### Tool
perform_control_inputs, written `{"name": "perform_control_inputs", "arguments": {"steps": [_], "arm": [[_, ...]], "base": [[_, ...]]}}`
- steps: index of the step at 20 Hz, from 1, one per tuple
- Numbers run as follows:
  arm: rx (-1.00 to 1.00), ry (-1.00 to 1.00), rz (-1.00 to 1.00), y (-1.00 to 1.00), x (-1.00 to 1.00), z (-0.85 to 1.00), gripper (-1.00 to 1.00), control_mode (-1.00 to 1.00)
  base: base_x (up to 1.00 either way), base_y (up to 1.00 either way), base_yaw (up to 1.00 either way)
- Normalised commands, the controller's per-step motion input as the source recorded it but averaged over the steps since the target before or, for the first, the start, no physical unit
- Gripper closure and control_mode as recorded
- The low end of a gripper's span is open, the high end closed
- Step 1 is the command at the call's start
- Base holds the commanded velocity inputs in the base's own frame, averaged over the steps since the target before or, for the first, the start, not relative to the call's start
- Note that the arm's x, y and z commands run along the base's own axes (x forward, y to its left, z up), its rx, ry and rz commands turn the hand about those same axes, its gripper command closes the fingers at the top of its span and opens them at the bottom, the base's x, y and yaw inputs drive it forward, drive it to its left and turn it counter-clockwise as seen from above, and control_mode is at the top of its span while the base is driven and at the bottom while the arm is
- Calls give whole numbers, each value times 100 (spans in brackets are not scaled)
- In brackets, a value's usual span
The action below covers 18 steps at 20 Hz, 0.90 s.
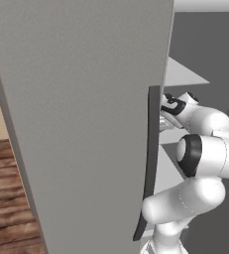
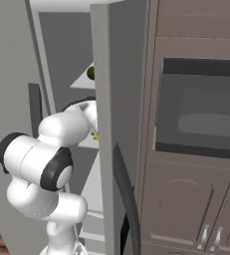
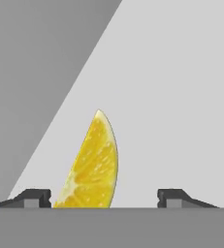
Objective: Take the lemon wedge and lime out of the freezer and place them in the tupperware container on the counter. Then put the tupperware containing the vegetables back in the freezer.
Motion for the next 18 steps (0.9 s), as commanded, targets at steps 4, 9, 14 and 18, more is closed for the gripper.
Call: {"name": "perform_control_inputs", "arguments": {"steps": [4, 9, 14, 18], "arm": [[-6, -3, 0, 31, 0, -38, 100, -100], [-9, -6, 0, 34, -3, -43, 100, -100], [-8, -5, 0, 36, -21, -38, 100, -100], [-1, 2, 0, 13, -26, -26, 100, -100]], "base": [[0, 0, 0], [0, 0, 0], [0, 0, 0], [0, 0, 0]]}}
